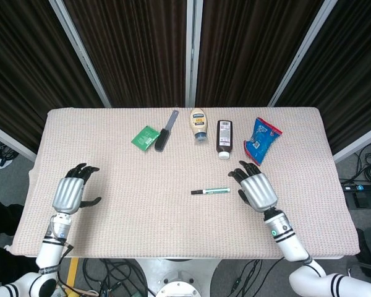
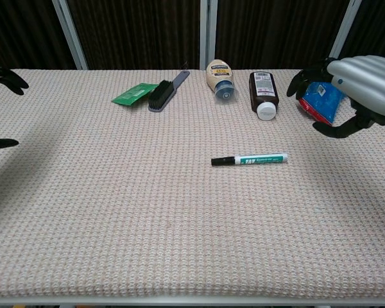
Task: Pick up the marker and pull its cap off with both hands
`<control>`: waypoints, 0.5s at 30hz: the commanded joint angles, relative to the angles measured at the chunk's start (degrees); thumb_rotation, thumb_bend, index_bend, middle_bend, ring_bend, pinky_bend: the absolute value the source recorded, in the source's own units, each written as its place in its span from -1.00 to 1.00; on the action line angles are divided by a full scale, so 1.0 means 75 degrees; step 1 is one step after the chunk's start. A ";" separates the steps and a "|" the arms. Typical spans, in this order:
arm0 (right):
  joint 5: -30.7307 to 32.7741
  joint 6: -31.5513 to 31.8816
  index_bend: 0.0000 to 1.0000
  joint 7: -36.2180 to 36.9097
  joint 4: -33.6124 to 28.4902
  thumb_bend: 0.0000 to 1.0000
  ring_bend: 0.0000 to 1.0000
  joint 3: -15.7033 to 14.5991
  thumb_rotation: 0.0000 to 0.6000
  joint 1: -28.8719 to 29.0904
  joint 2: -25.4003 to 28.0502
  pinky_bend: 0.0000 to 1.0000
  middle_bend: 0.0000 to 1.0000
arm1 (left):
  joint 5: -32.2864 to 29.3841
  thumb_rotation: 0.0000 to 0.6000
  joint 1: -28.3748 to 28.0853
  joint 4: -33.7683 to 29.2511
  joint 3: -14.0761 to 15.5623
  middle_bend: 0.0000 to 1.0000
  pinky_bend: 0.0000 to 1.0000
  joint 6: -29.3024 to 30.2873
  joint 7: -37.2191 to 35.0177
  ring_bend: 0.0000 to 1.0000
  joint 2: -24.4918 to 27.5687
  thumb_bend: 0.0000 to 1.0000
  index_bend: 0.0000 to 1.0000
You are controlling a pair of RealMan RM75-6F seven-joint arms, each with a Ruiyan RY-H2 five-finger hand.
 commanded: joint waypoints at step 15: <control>0.1038 -0.1012 -0.35 -0.0956 0.0997 -0.67 -0.72 0.0046 1.00 0.0729 -0.1126 -0.57 -0.32 | 0.0233 1.00 -0.0104 -0.0012 0.0133 -0.49 -0.44 -0.0088 -0.0198 -0.73 0.0070 -0.96 -0.50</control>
